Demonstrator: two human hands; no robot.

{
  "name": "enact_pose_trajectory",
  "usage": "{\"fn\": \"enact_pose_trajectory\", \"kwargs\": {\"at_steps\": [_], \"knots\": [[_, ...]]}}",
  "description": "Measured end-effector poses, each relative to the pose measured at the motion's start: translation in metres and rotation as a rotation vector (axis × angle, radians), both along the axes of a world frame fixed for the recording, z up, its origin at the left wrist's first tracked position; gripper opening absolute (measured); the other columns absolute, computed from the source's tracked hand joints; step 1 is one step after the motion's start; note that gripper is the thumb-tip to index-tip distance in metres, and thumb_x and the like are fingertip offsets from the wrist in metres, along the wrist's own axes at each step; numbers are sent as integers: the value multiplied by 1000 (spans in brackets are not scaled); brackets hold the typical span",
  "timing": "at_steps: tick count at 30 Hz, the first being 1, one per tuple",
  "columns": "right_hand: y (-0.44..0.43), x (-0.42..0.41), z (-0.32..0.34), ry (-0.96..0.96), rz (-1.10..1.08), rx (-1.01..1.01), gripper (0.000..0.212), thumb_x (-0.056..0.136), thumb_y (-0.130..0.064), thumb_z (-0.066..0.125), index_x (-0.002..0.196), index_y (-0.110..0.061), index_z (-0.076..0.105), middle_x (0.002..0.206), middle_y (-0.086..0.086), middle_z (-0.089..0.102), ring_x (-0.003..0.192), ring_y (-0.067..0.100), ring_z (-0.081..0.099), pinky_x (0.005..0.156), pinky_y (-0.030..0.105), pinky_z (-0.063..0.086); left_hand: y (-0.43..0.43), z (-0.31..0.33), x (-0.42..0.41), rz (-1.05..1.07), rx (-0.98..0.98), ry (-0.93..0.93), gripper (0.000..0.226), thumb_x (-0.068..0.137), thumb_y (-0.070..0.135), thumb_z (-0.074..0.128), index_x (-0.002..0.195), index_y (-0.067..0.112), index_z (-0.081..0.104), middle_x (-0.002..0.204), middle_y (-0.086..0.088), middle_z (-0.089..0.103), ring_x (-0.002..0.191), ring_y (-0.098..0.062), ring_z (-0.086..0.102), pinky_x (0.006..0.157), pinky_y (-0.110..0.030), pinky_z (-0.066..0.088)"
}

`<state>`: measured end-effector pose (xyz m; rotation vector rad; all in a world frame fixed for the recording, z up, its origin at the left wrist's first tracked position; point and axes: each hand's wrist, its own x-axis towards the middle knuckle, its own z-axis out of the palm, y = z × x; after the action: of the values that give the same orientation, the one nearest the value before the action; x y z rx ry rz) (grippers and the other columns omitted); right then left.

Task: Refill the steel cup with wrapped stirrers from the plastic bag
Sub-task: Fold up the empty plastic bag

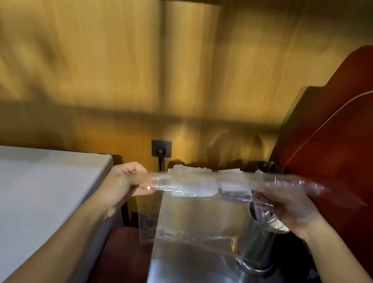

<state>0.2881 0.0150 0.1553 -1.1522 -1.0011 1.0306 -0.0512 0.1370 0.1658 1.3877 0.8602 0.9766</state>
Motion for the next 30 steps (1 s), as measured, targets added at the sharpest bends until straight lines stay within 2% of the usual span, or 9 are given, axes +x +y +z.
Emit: {"fn": "enact_pose_trajectory", "kwargs": {"at_steps": [3,6,10,13,16,20,23,26,30], "knots": [[3,2,-3,8,-30,-31,31,72,17,54,63,-6,72,68,10,73,66,20,70,53,24,55,4,2,-2,6,5,4,37,84,-10,46,62,10,67,74,-8,73,71,-22,69,56,-32,57],[5,-2,-2,76,-18,-31,43,79,19,40,58,-4,70,64,13,72,61,19,70,50,22,55,9,2,-1,-44,-66,-67,44,87,-12,37,63,9,66,70,-4,73,72,-20,70,56,-40,61],[8,-2,2,57,-36,8,35,80,12,40,65,2,70,68,15,70,65,24,69,60,30,59,13,3,-3,-131,-105,-200,31,90,6,40,83,6,70,88,-6,74,78,-17,70,53,-33,59],[10,1,8,12,-5,30,17,76,-9,58,73,1,70,71,10,70,65,24,68,58,30,57,15,1,-2,-114,-59,-124,25,83,28,57,97,11,70,103,-7,72,87,-20,68,63,-37,59],[13,0,11,-86,-18,45,13,68,-13,69,79,-5,71,68,5,71,62,20,66,54,26,55,16,2,2,-39,31,-24,35,70,17,72,104,19,69,112,-9,68,99,-22,65,86,-40,51],[19,-3,13,-188,-92,88,21,72,8,65,71,-12,70,62,0,70,56,14,65,47,23,52,17,6,11,2,73,-63,53,62,-8,72,108,18,66,96,-9,71,65,-7,67,56,-15,53],[19,-1,17,-203,-109,105,17,73,11,64,77,-6,65,59,0,68,52,14,65,46,24,53,16,6,17,29,97,-70,63,64,-21,67,109,24,65,128,-32,50,74,-9,64,54,-16,54],[18,2,20,-198,-135,94,19,72,12,63,80,-5,63,62,3,66,50,18,62,47,30,54,16,5,23,4,125,-85,68,61,-20,69,104,32,66,136,-8,51,108,-7,59,64,-21,57],[17,6,22,-230,-151,90,19,73,13,62,83,-3,63,71,8,64,56,21,61,51,31,51,14,8,28,-10,155,-67,67,54,-9,75,103,35,66,117,3,56,91,9,62,67,-20,56]]}}
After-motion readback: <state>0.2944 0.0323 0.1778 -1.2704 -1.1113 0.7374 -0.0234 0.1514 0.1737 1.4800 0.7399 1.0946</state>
